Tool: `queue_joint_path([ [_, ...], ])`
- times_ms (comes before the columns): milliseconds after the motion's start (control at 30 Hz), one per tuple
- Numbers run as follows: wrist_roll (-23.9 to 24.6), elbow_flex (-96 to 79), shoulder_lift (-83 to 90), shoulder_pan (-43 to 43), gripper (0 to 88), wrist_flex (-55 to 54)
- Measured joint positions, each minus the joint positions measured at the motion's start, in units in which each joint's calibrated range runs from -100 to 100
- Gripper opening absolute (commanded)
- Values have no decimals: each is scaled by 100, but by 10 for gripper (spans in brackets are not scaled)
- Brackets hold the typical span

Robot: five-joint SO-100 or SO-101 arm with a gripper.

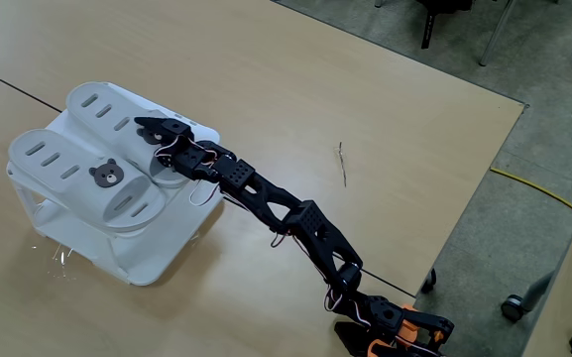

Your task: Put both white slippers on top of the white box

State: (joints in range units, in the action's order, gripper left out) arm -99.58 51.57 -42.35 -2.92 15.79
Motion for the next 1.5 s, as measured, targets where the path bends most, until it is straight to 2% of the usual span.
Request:
queue_joint_path([
  [333, 0, 0, 0, 0, 223, 0],
  [467, 0, -683, 470, 0, 225, 0],
  [567, 0, -1465, 1047, 0, 303, 0],
  [867, 0, -2040, 1666, 7, 316, 0],
  [1133, 0, -3953, 3109, 7, 316, 0],
  [1500, 0, -7251, 6169, 15, 317, 0],
])
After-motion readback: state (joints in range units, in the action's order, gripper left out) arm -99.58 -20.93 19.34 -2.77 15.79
